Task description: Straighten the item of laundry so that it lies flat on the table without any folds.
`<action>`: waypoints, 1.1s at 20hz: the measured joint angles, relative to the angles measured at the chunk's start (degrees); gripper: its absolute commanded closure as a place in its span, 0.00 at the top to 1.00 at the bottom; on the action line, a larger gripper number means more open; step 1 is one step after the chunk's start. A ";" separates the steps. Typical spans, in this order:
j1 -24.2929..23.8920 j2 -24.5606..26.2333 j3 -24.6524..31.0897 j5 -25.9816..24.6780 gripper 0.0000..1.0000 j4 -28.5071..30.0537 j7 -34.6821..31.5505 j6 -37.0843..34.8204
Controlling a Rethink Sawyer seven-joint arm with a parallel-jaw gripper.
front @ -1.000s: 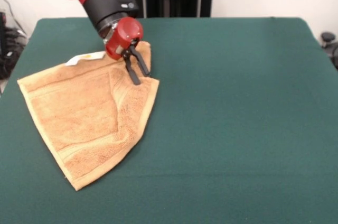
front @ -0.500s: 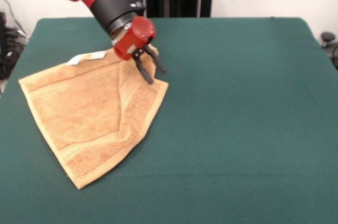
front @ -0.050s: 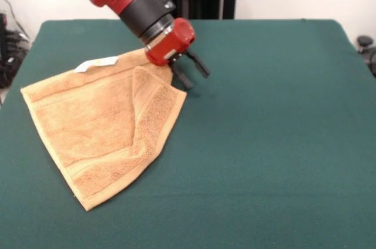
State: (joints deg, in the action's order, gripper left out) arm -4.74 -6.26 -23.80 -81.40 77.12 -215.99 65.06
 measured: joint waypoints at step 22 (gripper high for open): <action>-2.78 -0.65 -2.24 30.75 1.00 1.93 15.28 -5.54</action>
State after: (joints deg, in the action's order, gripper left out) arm -7.52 -6.90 -26.04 -50.65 79.05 -200.71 59.51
